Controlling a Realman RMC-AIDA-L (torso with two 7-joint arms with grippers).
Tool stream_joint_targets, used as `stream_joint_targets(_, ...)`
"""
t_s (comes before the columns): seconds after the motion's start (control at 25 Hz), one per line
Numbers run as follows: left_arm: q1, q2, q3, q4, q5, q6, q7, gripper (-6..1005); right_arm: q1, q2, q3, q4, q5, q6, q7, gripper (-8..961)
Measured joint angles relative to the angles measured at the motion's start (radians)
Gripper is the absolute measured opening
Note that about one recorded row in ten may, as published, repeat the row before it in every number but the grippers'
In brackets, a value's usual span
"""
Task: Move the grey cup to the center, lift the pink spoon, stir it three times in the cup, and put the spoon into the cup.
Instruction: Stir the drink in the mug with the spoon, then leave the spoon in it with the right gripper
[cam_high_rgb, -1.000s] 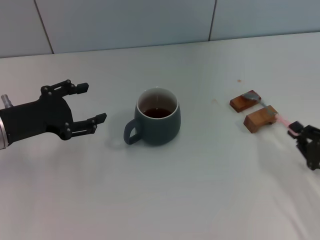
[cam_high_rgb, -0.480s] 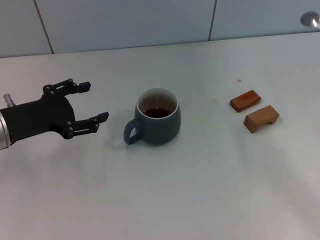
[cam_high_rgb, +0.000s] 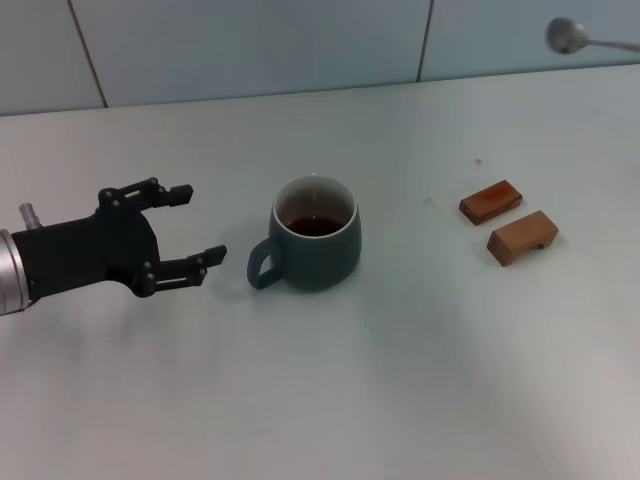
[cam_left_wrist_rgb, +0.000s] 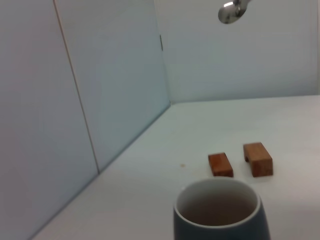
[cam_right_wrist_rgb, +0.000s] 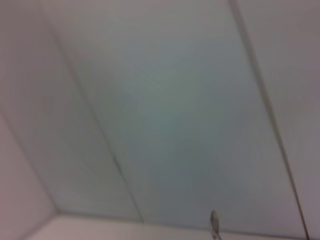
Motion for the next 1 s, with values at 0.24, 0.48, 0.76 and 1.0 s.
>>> stream_joint_targets(0.24,-0.001,0.000,0.027,-0.003,0.009,-0.010,-0.025,818,0.006,-0.013,-0.286,-0.298,-0.041,0.007,0.171,122)
stream_joint_targets(0.48,0.002,-0.003,0.046,-0.007,0.008,-0.009,-0.037,818,0.109,-0.039,-0.508,-0.362,-0.172,-0.015,0.285,123)
stream_joint_targets(0.76,0.003,0.000,0.064,-0.005,0.011,-0.014,-0.065,818,0.373,-0.086,-0.698,-0.145,-0.385,-0.022,0.401,124)
stream_joint_targets(1.0,0.010,0.001,0.071,0.001,0.011,-0.011,-0.074,818,0.527,-0.094,-0.710,0.069,-0.487,-0.002,0.404,126)
